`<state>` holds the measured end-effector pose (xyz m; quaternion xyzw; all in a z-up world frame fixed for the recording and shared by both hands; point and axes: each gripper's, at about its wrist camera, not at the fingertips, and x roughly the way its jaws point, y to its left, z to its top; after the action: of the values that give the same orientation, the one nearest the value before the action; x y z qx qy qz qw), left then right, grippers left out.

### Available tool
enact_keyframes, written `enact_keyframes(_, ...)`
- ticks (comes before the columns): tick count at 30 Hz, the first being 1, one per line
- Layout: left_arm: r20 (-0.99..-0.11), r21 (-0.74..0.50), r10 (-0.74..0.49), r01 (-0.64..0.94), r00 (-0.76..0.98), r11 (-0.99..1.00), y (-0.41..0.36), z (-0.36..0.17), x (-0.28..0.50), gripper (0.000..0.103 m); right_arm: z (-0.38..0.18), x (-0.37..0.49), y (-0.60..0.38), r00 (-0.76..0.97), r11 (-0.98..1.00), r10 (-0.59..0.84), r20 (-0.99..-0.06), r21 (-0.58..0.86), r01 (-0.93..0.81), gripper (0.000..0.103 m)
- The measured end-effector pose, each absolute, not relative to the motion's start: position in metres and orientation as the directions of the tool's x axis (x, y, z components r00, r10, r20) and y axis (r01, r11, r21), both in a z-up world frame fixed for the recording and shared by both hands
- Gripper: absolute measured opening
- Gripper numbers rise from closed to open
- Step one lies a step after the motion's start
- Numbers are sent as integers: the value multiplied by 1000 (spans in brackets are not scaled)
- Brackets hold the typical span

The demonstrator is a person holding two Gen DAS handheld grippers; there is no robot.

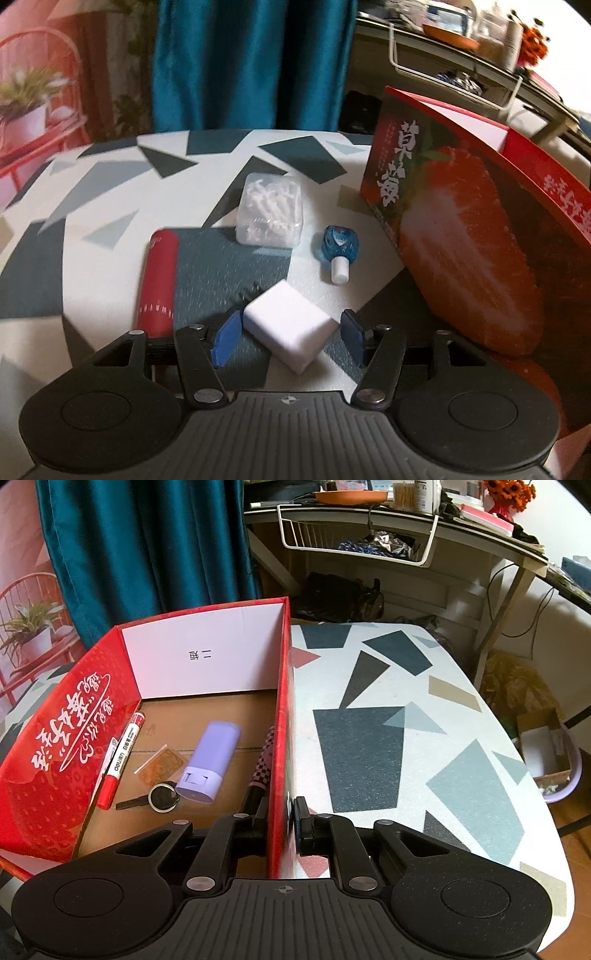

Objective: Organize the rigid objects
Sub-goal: 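Close the left gripper on the white charger and lift it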

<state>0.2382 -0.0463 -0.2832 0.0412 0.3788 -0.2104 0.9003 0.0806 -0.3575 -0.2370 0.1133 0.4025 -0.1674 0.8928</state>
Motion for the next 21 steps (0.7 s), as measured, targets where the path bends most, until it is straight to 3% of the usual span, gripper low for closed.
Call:
enact_keyframes(4, -661, -125, -386, 412, 644, 903, -42, -276, 233, 69, -237, 81, -357, 620, 918, -208, -756, 69, 391, 11)
enact_keyframes(10, -630, -6, -333, 425, 701, 905, -50, -276, 230, 73, -237, 81, -357, 620, 918, -207, -757, 69, 390, 11)
enact_keyframes(21, -636, 13, -339, 449, 693, 894, -51, -284, 227, 69, -237, 80, -358, 619, 919, -207, -758, 67, 390, 11)
